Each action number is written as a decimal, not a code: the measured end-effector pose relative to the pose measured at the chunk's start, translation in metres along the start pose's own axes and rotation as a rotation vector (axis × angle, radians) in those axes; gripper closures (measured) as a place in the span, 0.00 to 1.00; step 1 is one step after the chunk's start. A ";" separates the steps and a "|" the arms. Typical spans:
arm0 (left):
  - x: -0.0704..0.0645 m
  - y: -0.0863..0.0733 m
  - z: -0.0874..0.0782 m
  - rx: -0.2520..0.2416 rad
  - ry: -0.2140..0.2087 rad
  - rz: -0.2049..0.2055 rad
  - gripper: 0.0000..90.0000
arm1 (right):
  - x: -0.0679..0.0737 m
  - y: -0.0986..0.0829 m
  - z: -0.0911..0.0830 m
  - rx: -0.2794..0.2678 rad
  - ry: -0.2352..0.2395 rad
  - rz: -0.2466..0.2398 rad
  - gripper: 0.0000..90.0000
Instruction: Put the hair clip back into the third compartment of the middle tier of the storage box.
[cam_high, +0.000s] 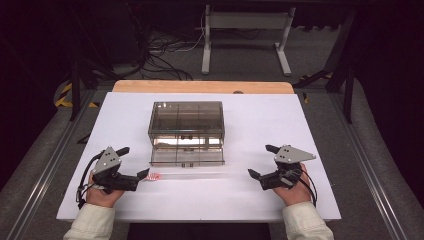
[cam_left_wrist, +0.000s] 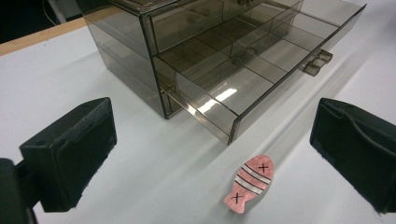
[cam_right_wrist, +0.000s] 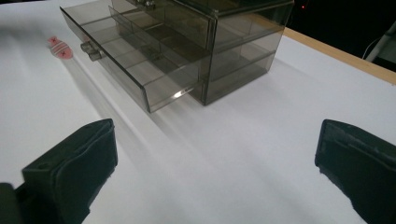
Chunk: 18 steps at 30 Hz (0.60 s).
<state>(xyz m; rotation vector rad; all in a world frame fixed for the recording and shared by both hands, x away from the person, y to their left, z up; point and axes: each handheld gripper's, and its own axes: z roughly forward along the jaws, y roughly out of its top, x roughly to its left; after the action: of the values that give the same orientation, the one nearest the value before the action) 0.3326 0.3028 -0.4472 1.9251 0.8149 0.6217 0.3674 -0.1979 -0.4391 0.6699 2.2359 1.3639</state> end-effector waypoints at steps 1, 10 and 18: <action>0.000 0.000 0.000 0.001 -0.002 -0.001 0.02 | 0.000 0.000 0.000 0.000 0.000 0.000 0.00; -0.001 0.000 0.000 0.006 -0.013 0.002 0.02 | -0.001 -0.021 0.002 -0.017 -0.019 0.020 0.00; 0.000 -0.001 0.001 0.013 -0.013 0.009 0.02 | -0.001 -0.031 0.005 -0.030 -0.029 0.035 0.00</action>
<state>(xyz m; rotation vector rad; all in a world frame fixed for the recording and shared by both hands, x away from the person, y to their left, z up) 0.3329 0.3021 -0.4485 1.9435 0.8043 0.6104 0.3652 -0.2072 -0.4692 0.7171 2.1867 1.3927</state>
